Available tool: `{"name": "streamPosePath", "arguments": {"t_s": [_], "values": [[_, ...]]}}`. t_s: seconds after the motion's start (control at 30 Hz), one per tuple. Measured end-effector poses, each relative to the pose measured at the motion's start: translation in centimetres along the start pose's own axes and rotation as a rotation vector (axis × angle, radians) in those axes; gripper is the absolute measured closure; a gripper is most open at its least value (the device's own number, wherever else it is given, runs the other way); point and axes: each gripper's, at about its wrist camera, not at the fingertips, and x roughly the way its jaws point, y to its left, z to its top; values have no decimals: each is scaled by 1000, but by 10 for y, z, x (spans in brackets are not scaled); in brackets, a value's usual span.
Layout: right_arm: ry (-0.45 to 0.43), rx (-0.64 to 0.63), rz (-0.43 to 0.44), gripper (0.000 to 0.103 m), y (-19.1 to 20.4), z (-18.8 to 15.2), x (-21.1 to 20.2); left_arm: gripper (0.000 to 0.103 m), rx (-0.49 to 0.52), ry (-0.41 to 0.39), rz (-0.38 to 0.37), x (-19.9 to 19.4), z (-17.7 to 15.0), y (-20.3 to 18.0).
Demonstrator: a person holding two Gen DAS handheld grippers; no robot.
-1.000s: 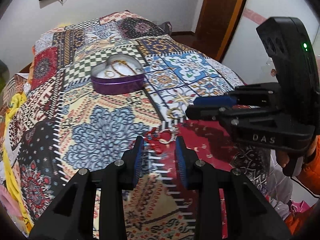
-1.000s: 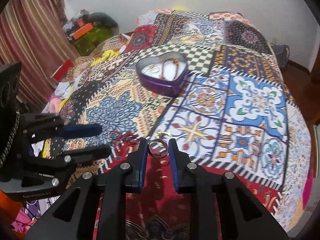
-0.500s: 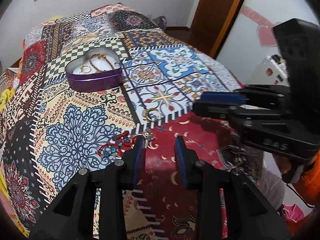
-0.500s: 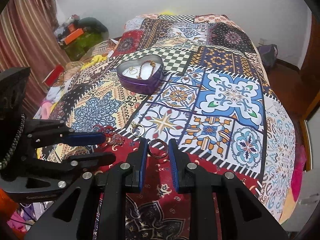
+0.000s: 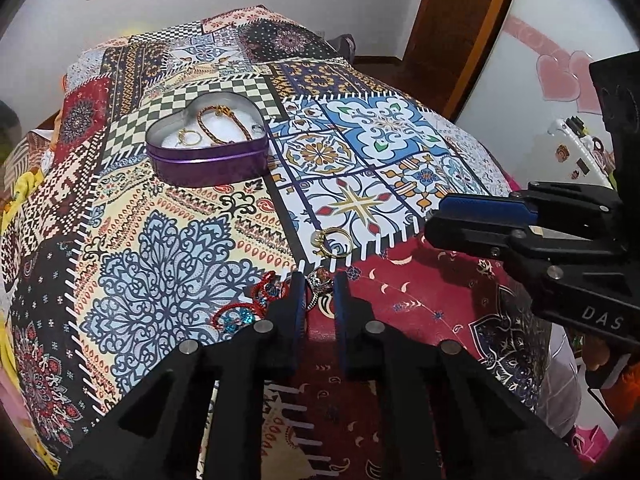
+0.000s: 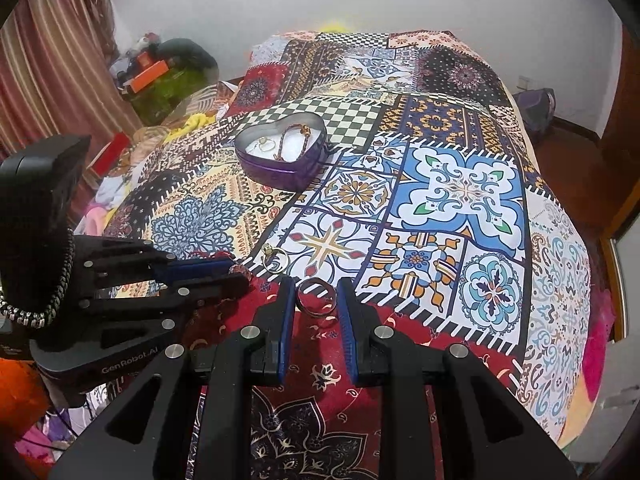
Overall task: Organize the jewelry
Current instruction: 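Grasp the silver ring charm with the right tool and lift it, then lower the held charm into the heart tin with the right tool and open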
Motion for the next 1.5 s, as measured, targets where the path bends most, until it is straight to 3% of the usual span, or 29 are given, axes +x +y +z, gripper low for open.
{"name": "streamPosePath", "arguments": {"t_s": [0.43,0.9,1.5], "values": [[-57,-23,4,84,13,20,-10,91,-40,-127,-13,-46,17,12],[-118,-62,21,84,31,53,-7,91,-86,-258,27,-80,42,47],[-115,-96,25,84,32,94,30,91,-115,-251,46,-48,65,85]]}}
